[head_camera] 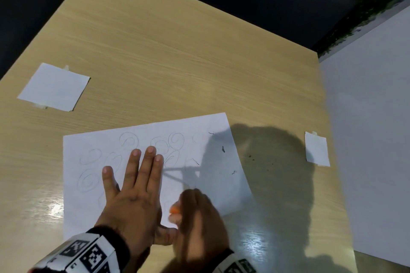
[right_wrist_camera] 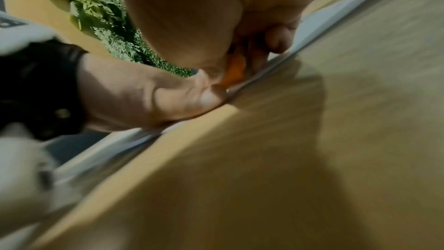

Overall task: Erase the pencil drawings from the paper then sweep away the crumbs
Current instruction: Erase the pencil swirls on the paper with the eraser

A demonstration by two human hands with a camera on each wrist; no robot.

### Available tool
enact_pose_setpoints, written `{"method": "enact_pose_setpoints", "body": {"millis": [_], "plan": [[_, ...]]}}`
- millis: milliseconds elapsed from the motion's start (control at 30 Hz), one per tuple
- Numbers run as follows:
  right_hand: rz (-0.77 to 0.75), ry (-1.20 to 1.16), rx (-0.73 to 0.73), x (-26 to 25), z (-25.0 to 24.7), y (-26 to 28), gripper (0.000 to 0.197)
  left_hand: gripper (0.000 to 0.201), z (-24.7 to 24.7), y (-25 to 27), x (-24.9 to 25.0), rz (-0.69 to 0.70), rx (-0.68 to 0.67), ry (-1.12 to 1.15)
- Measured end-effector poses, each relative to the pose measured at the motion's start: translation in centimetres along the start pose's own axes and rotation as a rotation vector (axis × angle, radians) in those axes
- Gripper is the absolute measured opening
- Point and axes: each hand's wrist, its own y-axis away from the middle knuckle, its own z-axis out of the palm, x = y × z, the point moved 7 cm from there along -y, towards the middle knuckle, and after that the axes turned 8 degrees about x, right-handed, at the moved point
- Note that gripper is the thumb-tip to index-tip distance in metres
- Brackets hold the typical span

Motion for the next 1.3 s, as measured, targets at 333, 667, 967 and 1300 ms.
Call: {"method": "enact_pose_setpoints", "body": {"millis": [333, 667, 967, 1300], "plan": [[0.027, -0.002, -0.064, 0.1, -0.1, -0.7, 0.009, 0.147, 0.0, 0.1, 0.0, 0.019, 0.008, -0.003], [0.322, 0.159, 0.155, 6.4, -6.0, -3.9, 0.013, 0.153, -0.9, -0.1, 0.3, 0.022, 0.020, -0.057], [0.372, 0.162, 0.157, 8.7, -5.8, -4.2, 0.013, 0.152, -0.1, 0.0, -0.1, 0.015, -0.001, 0.011], [0.113, -0.015, -0.017, -2.3, -1.7, -6.3, 0.009, 0.102, -3.4, -0.1, -0.8, 0.048, 0.186, 0.001]]}}
